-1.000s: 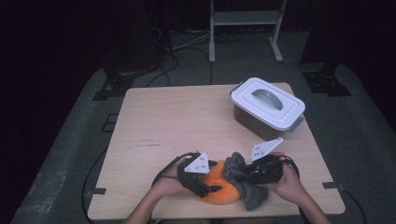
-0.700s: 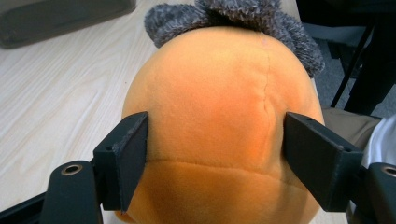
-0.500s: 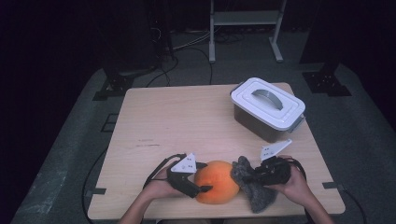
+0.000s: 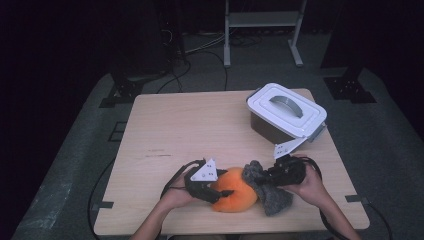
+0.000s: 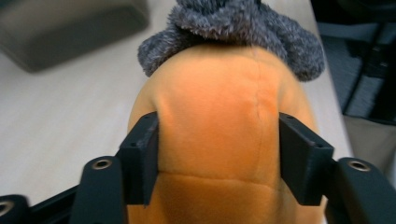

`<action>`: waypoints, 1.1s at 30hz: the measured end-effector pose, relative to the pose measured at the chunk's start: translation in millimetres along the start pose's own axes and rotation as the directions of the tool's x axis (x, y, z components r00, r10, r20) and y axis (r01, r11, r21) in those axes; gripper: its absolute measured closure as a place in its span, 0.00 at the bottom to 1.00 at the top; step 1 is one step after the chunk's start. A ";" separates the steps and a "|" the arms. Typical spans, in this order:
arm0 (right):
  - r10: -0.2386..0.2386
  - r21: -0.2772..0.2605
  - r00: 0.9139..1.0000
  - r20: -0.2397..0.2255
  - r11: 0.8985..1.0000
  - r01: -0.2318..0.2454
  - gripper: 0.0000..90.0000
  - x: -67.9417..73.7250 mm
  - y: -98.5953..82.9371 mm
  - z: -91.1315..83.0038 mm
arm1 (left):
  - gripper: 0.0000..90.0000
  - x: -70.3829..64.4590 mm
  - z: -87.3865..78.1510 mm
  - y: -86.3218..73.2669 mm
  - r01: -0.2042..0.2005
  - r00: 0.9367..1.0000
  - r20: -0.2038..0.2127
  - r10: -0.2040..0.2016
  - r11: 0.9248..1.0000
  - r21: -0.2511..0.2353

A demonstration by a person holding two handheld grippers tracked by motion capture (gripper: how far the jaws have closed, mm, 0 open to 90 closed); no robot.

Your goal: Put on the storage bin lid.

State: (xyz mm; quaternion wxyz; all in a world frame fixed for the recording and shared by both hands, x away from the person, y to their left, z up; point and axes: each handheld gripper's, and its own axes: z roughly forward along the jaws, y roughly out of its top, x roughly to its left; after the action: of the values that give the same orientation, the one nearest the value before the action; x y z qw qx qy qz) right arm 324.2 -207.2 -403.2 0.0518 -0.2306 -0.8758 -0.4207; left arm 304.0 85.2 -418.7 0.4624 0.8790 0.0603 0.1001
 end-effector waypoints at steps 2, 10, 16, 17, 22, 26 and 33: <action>0.003 -0.011 1.000 0.003 1.000 -0.003 0.83 -1.2 1.5 -2.0 | 0.43 1.7 1.2 0.6 0.011 1.000 -0.011 -0.011 1.000 -0.020; 0.024 -0.021 0.999 -0.029 0.999 -0.025 0.83 -7.0 4.6 15.0 | 0.14 3.8 5.7 0.2 0.065 0.997 0.037 -0.066 0.998 0.010; -0.015 -0.003 1.000 -0.005 1.000 0.015 0.83 5.4 6.2 18.7 | 0.29 -0.6 12.2 0.3 0.059 0.998 0.002 -0.059 0.998 0.029; -0.010 -0.010 1.000 -0.011 1.000 0.010 0.83 3.8 4.6 16.9 | 0.33 -1.2 10.6 -1.5 0.049 0.999 -0.008 -0.049 0.998 0.030; 0.064 -0.001 0.998 -0.004 0.998 -0.064 0.83 -12.5 -18.4 10.4 | 0.37 0.8 3.1 -11.0 0.073 0.997 -0.007 -0.073 0.997 0.016; 0.097 0.031 0.995 -0.007 0.995 -0.097 0.83 -18.3 -31.2 12.8 | 0.37 0.1 -1.1 -16.1 0.086 0.996 -0.002 -0.086 0.996 -0.002; 0.076 -0.001 0.997 0.005 0.997 -0.076 0.83 -13.0 -24.9 1.6 | 0.36 -1.7 -2.4 -15.4 0.093 0.996 0.018 -0.093 0.996 -0.008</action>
State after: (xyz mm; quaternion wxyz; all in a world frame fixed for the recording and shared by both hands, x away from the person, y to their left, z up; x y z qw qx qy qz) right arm 324.7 -224.1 -425.6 0.0656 -0.2651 -0.8663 -0.4184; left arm 301.6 95.5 -430.3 0.4707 0.8741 0.0966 0.0712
